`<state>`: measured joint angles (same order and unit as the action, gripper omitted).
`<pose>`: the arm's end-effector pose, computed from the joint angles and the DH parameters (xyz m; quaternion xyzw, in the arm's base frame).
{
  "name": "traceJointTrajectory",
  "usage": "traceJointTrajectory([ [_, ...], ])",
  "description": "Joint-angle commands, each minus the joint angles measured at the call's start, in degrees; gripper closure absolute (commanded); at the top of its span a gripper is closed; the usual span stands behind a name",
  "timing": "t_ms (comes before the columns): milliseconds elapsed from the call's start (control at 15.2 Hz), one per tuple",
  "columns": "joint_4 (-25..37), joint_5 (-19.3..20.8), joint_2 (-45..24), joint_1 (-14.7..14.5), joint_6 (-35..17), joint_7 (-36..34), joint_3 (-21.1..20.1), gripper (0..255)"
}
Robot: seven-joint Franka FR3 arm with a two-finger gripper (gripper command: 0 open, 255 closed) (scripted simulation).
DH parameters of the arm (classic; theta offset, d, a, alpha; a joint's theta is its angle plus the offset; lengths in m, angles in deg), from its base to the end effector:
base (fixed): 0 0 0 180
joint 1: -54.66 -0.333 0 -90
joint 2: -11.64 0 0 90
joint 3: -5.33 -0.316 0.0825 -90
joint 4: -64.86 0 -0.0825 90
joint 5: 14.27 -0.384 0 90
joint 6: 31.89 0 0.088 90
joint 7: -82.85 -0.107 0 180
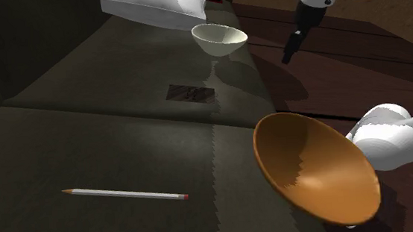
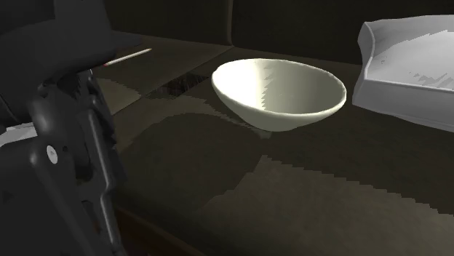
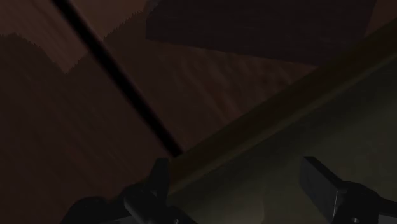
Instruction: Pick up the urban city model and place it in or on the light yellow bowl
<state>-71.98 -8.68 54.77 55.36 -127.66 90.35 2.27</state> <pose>0.3246 0.0080 0.5742 0.9942 0.0829 0.0140 0.0676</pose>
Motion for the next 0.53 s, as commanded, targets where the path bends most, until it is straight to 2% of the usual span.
traceJointTrajectory([
  [0,0.0,0.0,0.0,0.0,0.0,0.0,0.0,0],
  [462,5.3,-5.7,-7.5,-3.5,-1.0,-6.5,-6.4,0],
])
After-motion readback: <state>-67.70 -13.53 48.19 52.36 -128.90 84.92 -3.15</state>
